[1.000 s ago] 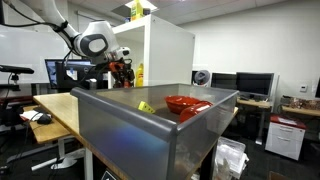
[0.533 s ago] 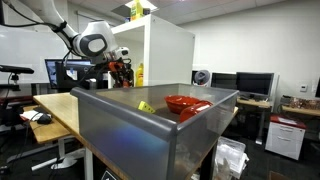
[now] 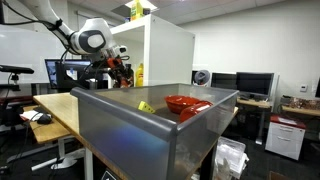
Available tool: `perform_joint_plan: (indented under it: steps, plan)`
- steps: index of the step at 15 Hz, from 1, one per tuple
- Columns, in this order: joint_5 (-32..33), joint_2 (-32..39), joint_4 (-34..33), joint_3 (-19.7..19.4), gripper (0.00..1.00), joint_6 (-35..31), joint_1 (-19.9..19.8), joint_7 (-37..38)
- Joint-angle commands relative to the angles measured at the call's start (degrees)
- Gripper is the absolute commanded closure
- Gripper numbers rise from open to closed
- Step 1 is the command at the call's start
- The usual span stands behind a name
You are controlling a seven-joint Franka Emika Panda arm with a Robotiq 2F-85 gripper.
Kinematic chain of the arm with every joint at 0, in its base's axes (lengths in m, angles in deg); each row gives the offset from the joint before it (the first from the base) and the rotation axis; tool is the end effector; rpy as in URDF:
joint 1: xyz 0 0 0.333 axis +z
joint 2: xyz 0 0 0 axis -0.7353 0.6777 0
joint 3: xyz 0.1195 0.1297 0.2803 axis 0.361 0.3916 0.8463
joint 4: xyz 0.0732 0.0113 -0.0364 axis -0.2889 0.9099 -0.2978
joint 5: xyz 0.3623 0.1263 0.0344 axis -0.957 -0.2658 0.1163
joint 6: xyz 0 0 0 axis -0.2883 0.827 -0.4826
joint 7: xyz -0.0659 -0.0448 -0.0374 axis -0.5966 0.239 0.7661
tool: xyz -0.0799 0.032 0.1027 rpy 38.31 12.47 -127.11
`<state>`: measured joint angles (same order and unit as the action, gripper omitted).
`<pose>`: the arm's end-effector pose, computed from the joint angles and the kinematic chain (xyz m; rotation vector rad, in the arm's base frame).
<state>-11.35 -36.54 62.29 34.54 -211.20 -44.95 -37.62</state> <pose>0.5492 0.0282 0.4358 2.9309 0.4923 0.8030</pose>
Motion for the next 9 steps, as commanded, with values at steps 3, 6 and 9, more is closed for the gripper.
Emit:
perform_joint_plan:
  steps: [3,6,9]
  plan:
    - [2.7,-2.6,3.0,0.7,0.65,-2.6,-0.3,5.1]
    - [4.6,-2.6,4.2,0.9,0.65,-3.8,-0.6,6.7]
    - [6.2,-2.0,4.9,1.0,0.65,-5.0,-0.5,7.8]
